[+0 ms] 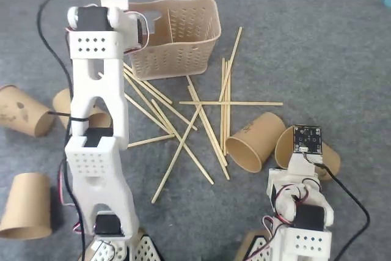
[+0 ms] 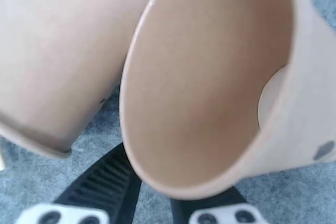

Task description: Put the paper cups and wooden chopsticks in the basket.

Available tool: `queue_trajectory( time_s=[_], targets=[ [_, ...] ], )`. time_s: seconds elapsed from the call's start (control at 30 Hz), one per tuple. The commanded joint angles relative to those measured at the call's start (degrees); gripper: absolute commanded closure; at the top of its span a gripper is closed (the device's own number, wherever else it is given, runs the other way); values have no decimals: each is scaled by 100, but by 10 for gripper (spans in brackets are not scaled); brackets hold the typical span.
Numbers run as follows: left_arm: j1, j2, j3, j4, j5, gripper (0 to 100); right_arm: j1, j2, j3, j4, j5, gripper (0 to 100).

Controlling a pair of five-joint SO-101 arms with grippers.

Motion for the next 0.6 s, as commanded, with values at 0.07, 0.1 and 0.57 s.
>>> queue_trajectory(
  time_s=[0.07, 0.1, 0.57],
  targets=[
    [0, -501, -48, -141, -18, 801, 31, -66, 105, 31, -53, 990],
    [-26, -501, -48, -264, -18, 762, 31, -66, 105, 31, -53, 990],
    [-158, -695, -338, -756, 677, 738, 31, -66, 105, 31, -53, 990]
  ],
)
